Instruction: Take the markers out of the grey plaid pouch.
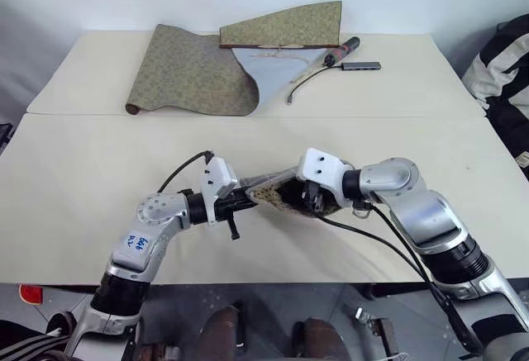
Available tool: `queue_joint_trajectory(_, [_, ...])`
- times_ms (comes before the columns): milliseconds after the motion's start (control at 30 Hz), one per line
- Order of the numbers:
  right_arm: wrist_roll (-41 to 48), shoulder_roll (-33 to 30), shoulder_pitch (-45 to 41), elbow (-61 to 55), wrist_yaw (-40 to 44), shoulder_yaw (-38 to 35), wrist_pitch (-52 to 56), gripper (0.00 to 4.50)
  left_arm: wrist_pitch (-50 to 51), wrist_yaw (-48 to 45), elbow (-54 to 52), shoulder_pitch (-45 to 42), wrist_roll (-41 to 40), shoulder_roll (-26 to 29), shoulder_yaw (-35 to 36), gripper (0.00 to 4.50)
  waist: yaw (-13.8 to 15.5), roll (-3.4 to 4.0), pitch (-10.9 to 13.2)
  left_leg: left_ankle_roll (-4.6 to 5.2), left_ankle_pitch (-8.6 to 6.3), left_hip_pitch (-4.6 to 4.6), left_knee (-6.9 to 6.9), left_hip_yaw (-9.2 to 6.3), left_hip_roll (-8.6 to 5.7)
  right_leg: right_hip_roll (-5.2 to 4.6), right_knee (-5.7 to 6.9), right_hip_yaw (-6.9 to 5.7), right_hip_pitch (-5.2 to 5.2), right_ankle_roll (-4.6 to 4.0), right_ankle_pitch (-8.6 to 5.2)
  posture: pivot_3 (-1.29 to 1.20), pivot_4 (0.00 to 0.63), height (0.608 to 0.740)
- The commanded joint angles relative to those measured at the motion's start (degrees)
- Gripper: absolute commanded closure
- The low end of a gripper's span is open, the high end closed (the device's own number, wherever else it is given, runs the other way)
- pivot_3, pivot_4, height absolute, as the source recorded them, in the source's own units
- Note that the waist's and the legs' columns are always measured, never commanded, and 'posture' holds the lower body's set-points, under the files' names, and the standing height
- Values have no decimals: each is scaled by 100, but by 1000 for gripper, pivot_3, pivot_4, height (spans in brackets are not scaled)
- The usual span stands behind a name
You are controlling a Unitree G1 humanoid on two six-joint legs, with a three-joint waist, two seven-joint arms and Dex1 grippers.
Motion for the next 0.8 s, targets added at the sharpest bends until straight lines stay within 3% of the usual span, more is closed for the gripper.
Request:
queue_joint_trajectory(33, [101,-283,-2,-525,139,-188,-260,3900,-140,321,305,-134,85,-196,207,4500,-3,0,0,3,-2,-1,2,0,0,-1,1,0,0,0,0,0,150,740])
queue_joint_trajectory(167, [-32,762,352,-601,-1127,-167,167,3900,1,390,89,-98,-127,-548,184,4500,-58,-6,-3,0,-1,3,-3,-2,5,0,4,-1,1,0,0,0,150,740])
queue_joint_trajectory(233, [-310,894,413,-595,-1397,4,141,3900,107,438,14,-53,-161,-641,173,4500,-87,-3,-2,-11,4,3,-11,1,13,3,15,-1,0,-4,2,0,150,740])
queue_joint_trajectory(467, [-1008,116,432,-805,-1089,647,-492,3900,254,543,-33,-92,-136,-773,257,4500,8,-3,-2,-1,0,0,5,1,2,3,2,0,-1,-3,2,0,150,740])
queue_joint_trajectory(633, [-1457,-83,76,-673,-962,864,-1008,3900,453,632,-22,-224,-303,-926,408,4500,-46,-3,-2,-4,1,1,3,1,6,6,6,1,-4,-3,2,0,150,740])
queue_joint_trajectory(800, [-1500,-252,336,-740,-578,1038,-1529,3900,602,669,-72,-239,-488,-1032,516,4500,-38,-3,-2,-4,1,0,0,1,6,7,3,-3,1,-3,2,0,150,740])
